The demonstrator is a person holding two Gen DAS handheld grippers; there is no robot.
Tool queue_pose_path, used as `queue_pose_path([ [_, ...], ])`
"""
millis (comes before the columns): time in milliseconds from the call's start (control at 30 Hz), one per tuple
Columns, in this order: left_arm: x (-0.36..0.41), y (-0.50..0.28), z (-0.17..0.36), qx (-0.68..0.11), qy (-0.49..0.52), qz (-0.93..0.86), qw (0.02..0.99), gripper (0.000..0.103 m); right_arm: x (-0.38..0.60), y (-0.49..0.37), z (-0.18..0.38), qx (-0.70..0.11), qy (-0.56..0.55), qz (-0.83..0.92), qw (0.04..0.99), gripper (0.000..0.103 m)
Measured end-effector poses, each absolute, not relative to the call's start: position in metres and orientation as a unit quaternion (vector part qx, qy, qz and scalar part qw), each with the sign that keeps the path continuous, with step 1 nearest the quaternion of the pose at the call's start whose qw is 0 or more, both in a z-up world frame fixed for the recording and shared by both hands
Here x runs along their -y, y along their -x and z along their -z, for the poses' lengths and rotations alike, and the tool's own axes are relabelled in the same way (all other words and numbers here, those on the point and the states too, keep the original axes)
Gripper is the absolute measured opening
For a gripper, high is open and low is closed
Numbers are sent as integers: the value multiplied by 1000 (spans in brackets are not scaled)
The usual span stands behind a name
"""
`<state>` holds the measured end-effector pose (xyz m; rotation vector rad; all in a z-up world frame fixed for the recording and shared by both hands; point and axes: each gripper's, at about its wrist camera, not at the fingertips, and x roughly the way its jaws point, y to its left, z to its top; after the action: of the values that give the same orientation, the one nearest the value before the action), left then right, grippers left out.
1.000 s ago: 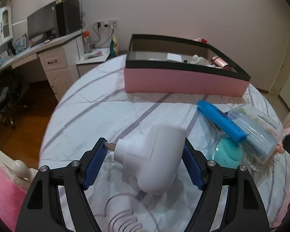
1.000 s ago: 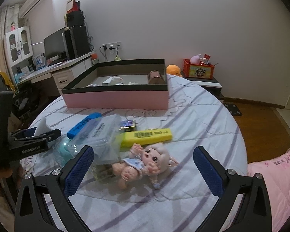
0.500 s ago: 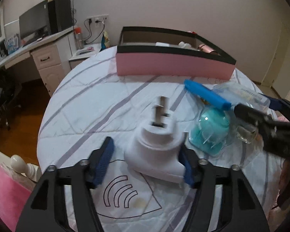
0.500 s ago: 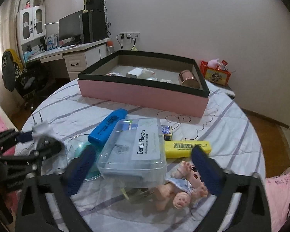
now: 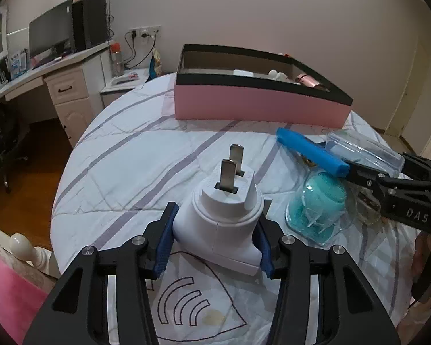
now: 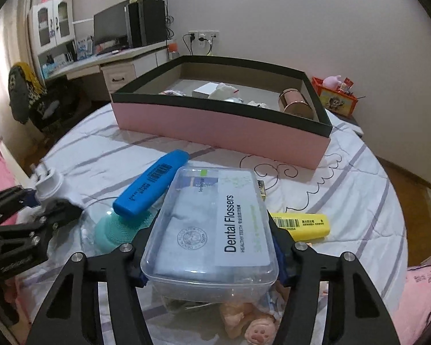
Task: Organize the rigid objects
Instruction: 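Carry the adapter and flossers case into the pink box and release both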
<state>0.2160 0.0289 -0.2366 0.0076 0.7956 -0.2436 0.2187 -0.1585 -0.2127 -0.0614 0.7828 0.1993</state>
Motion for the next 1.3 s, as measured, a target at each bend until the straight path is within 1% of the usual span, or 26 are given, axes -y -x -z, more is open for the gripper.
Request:
queue_pose_path([
  [233, -26, -205, 219, -365, -3, 121, 923, 50, 172, -206, 200, -353, -7, -102, 930, 61],
  [367, -21, -194, 197, -340, -9, 122, 932, 50, 179, -195, 181, -323, -19, -99, 941, 61],
  [700, 0, -153, 121, -227, -25, 111, 967, 50, 187, -150, 121, -213, -37, -89, 972, 61],
  [833, 8, -137, 98, -195, -29, 112, 974, 50, 185, -130, 101, -177, -34, -89, 980, 61],
  [1067, 14, -122, 69, -162, -38, 109, 980, 50, 185, -116, 84, -151, -34, -89, 984, 62],
  [1300, 21, -121, 62, -154, -49, 99, 982, 50, 185, -116, 83, -145, -34, -88, 985, 62],
])
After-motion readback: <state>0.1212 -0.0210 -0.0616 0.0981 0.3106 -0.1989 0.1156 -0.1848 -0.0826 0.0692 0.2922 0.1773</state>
